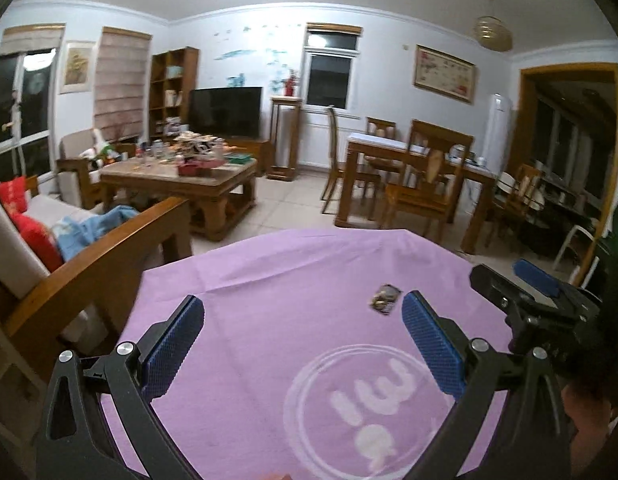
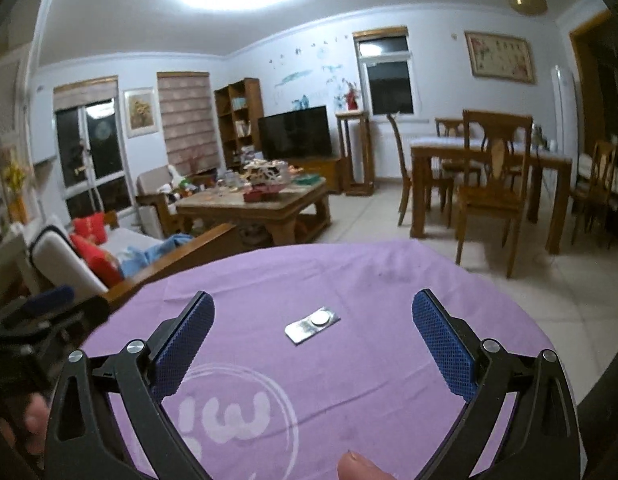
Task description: Collect trash
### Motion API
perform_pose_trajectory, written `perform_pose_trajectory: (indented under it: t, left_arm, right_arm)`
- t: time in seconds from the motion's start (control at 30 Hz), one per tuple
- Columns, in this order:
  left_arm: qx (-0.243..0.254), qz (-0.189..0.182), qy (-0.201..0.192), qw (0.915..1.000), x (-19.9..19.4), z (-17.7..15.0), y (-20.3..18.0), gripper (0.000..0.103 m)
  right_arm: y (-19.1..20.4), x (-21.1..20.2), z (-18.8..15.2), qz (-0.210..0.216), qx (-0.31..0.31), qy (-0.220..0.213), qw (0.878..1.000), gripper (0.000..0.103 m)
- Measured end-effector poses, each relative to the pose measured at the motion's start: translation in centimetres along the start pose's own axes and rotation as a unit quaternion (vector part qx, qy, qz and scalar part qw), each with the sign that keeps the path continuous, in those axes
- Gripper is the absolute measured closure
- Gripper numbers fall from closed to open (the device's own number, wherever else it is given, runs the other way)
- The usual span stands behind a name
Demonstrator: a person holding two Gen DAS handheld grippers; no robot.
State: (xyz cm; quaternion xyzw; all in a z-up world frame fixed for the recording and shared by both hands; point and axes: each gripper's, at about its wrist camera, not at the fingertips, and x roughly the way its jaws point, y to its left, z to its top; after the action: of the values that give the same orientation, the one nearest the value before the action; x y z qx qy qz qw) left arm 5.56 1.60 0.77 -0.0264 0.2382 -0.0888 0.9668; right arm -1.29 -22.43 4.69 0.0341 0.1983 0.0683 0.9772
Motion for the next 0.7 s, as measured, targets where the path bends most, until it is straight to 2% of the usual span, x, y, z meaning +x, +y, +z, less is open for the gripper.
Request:
perform_pose_trajectory:
  t: [0.17,0.4,0.7]
  left_arm:
    - [-0.015,0.023,0.006,0.9996,0.5,-0.4,1.0,0.005]
    - [-0.013,0.029,0.003,0.9995,0.5,-0.3,0.8,0.005]
    - [-0.012,0.028,0.001,0.9995,0.3,-0.1,0.7,0.005]
  right_arm:
    - [1.0,0.0,-1.3,-0.025,-0.050,-0.018,0.998,0.005]
    - [-0.9,0.5,-2.0,-0.028,-0.041,-0.004,0.999,0.005]
    - [-0.9,0.4,-2.4,-0.037,-0.055,-0.009,0.998,0.005]
